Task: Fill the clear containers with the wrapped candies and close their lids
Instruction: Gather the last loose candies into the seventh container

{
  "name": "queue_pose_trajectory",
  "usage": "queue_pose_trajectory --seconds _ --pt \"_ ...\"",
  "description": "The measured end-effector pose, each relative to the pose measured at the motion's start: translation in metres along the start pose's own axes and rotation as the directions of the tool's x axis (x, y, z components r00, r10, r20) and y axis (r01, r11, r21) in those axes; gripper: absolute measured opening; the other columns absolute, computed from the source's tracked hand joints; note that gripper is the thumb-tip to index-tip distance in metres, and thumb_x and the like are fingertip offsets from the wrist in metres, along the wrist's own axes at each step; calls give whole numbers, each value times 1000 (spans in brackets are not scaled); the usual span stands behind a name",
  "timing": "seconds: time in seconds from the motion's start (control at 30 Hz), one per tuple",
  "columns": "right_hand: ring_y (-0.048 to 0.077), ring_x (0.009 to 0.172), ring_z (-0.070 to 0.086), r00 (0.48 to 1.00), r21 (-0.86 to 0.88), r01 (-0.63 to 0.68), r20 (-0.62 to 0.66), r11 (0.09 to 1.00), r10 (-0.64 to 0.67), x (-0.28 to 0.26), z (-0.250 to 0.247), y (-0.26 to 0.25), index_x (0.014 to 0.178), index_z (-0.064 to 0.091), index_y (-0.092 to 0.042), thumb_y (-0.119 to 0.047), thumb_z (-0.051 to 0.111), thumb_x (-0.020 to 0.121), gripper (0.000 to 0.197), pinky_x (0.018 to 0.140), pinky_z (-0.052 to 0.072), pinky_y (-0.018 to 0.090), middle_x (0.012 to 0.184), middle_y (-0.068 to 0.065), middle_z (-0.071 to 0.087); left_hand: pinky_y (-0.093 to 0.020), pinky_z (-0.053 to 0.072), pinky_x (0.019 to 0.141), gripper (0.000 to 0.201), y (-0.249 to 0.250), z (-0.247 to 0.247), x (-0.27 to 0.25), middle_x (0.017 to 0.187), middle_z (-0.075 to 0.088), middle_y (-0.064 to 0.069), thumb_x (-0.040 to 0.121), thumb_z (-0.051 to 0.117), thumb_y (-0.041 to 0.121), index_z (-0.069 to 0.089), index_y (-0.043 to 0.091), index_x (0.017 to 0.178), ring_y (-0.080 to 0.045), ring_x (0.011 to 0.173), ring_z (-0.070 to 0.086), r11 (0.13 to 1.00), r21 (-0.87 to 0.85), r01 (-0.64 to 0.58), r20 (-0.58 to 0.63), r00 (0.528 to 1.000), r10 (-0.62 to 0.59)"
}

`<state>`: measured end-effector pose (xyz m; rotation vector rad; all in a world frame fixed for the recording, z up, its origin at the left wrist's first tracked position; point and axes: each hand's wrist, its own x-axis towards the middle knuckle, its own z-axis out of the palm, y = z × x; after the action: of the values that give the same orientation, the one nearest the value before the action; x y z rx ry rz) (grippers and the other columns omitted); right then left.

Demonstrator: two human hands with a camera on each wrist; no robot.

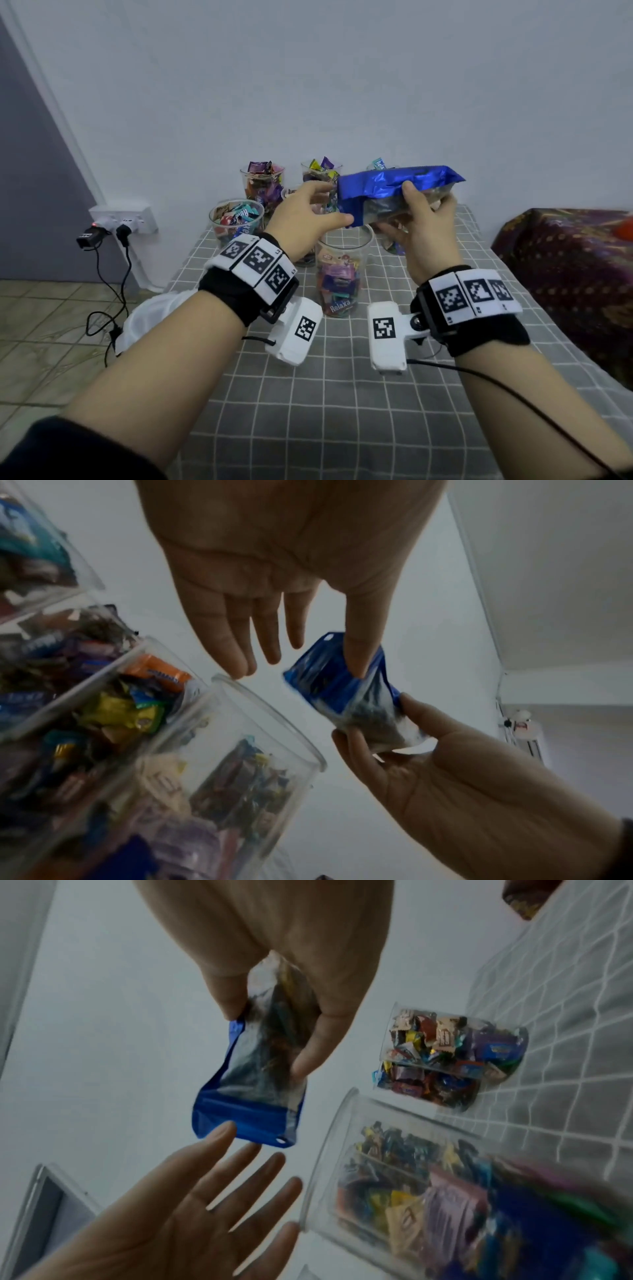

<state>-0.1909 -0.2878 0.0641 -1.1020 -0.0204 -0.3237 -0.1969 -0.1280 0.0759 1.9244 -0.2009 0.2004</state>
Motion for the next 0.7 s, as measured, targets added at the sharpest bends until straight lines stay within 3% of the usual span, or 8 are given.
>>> queue_pose_trajectory --seconds 0.13,0.3,0.4,0.47,0.57,0.7 --pt "17 94 66 999 -137 31 9 990 -30 6 2 -2 135 31 -15 -19 60 92 52 64 56 28 123 7 54 -45 49 92 46 -2 -3 2 116 61 3 74 76 26 57 26 117 -18 100 61 984 159 -80 -65 994 92" --pt "21 102 64 998 -197 44 46 979 -36 11 6 -7 143 26 -19 -13 63 89 65 61 56 25 120 6 55 -40 47 93 62 -1 -5 0 120 55 3 74 75 28 48 27 130 -15 104 55 944 295 -148 -88 980 181" --pt "21 105 62 994 -334 102 66 937 -85 14 8 -3 144 24 -23 -17 67 86 73 69 59 35 109 -8 53 -39 46 93 46 -1 -3 -1 120 56 5 76 73 31 57 26 119 -14 105 55 911 372 -179 -71 973 221" --pt "24 106 61 986 -435 167 92 885 -141 16 11 0 142 26 -26 -25 70 81 75 79 57 47 105 -14 51 -39 48 90 34 -2 0 0 113 61 8 78 71 32 62 28 111 -13 99 58 909 373 -186 -53 974 221" --pt "32 104 61 975 -567 223 126 793 -184 15 17 -1 138 30 -30 -35 69 76 74 85 52 53 102 -19 48 -39 52 86 24 -4 2 2 101 65 12 79 70 32 64 28 102 -11 89 62 929 334 -160 -70 979 194" --pt "35 103 60 960 -638 279 177 718 -216 13 23 -1 135 32 -30 -38 68 73 72 84 52 53 112 -4 52 -38 52 84 19 -9 2 3 94 66 10 78 71 36 64 28 94 -12 85 63 925 349 -150 -109 974 199"
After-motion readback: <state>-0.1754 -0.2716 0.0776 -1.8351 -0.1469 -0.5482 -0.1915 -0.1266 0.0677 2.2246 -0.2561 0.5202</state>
